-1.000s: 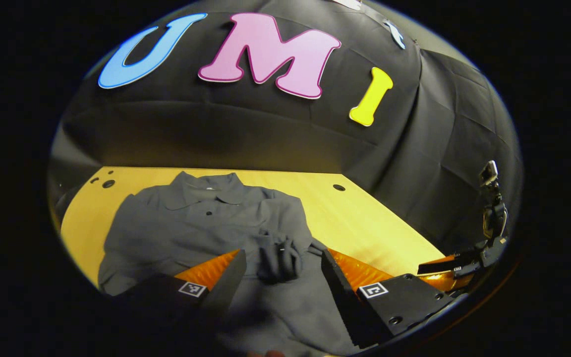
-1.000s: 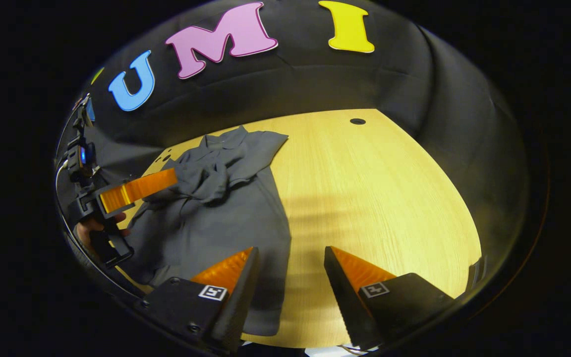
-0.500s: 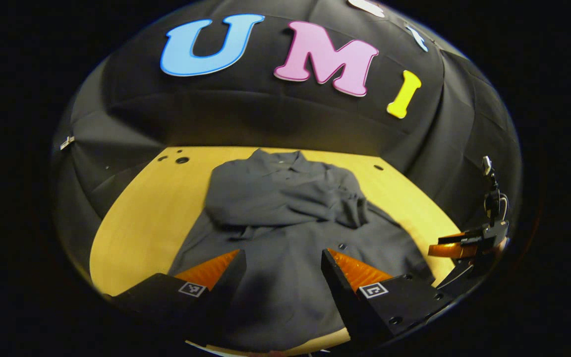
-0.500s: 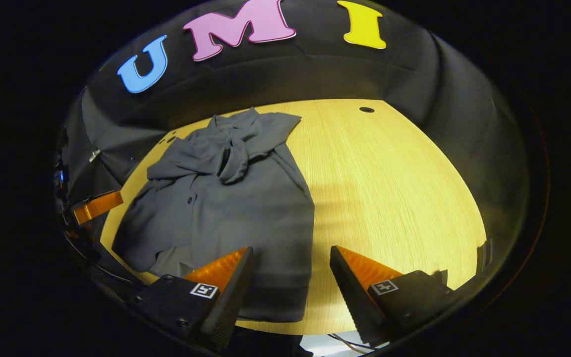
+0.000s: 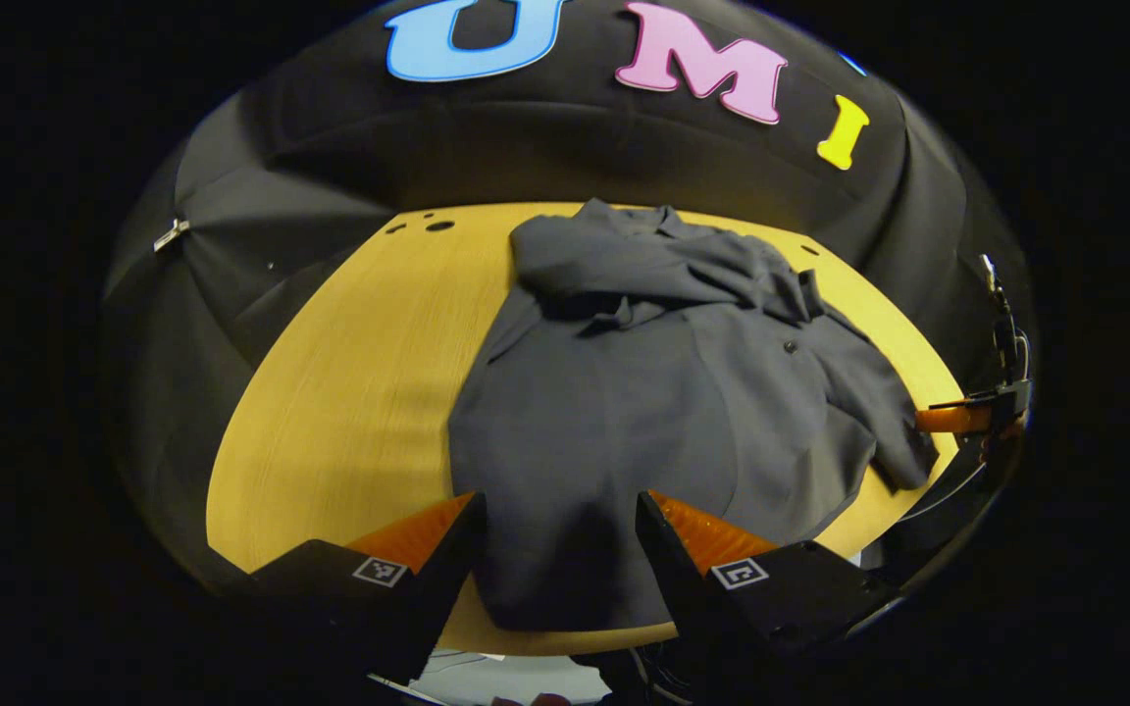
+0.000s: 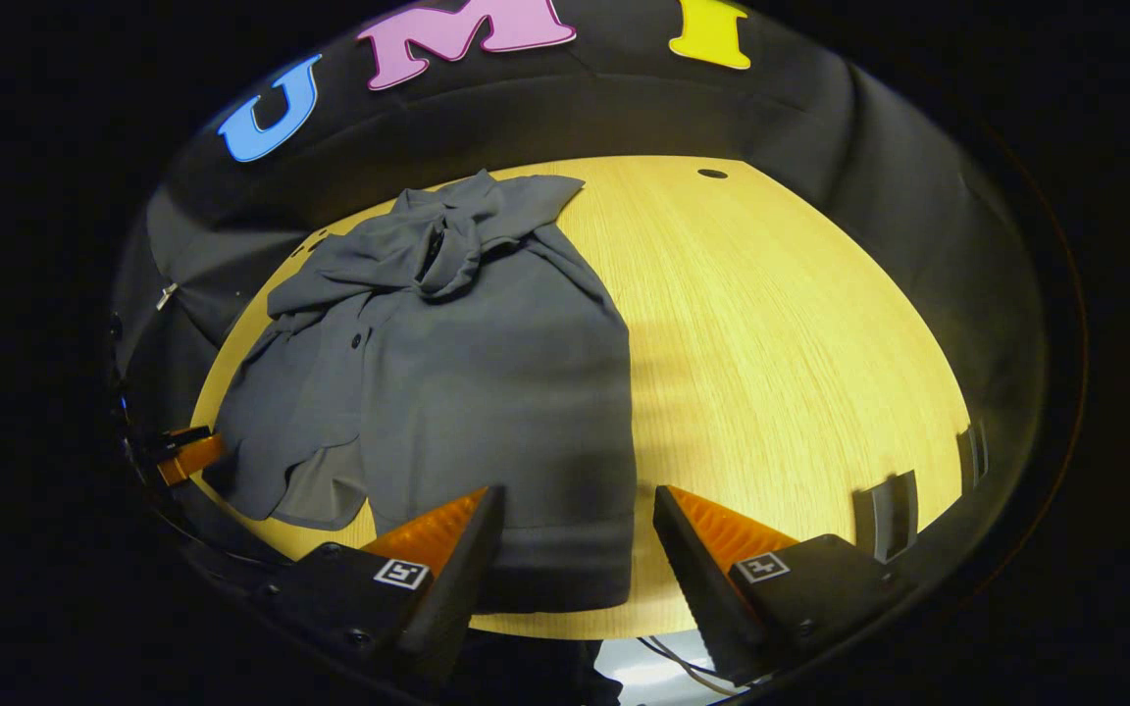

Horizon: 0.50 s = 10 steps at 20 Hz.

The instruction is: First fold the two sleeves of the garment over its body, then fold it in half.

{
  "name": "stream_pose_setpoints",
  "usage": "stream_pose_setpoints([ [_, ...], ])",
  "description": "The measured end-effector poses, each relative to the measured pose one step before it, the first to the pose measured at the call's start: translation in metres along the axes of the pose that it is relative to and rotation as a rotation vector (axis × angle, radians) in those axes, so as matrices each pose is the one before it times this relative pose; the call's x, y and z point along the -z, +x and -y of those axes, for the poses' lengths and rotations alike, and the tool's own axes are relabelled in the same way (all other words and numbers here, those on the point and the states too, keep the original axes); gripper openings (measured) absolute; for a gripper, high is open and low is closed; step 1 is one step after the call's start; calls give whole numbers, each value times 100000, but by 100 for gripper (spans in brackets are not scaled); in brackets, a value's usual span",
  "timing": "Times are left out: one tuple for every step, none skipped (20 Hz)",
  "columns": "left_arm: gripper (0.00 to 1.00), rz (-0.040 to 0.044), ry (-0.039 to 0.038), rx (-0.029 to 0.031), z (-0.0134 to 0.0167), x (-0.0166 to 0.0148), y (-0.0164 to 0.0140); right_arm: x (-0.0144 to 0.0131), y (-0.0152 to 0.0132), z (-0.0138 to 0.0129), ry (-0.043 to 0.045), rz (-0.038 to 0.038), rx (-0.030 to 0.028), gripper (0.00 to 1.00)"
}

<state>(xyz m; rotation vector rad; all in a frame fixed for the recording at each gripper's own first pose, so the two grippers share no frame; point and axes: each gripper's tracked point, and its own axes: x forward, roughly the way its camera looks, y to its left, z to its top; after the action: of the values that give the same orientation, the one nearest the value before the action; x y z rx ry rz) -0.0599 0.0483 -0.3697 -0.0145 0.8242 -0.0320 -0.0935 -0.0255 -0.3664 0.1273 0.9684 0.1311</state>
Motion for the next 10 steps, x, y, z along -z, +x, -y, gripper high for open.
stream_pose_setpoints([
  [96,-1760,-929,-354,-174,612,210,83,49,-252,-524,-66,-269,97],
  [96,-1078,-790,-301,-184,459,232,-51,256,-169,-949,-168,138,96],
  [97,-1005,7,-1268,-201,272,147,25,390,-119,-866,-761,232,97],
  [97,260,1397,-1052,-18,-169,218,176,294,-89,-697,-1189,143,97],
  [96,-497,1895,-884,38,122,169,325,222,-6,-802,-1173,640,97],
  [94,-1674,2877,-1671,-40,414,241,125,183,21,-1237,-857,1107,97],
  [96,379,2761,-1089,-17,-134,-283,-111,189,-39,-2134,905,946,98],
  [98,-502,113,-754,-43,18,307,-25,15,8,-2724,-573,1449,98],
  [97,1666,-2365,-367,22,-122,-338,-142,194,-22,-2430,916,47,98],
  [98,-1249,-1486,-129,2,340,250,7,101,-228,-985,1808,-581,98],
])
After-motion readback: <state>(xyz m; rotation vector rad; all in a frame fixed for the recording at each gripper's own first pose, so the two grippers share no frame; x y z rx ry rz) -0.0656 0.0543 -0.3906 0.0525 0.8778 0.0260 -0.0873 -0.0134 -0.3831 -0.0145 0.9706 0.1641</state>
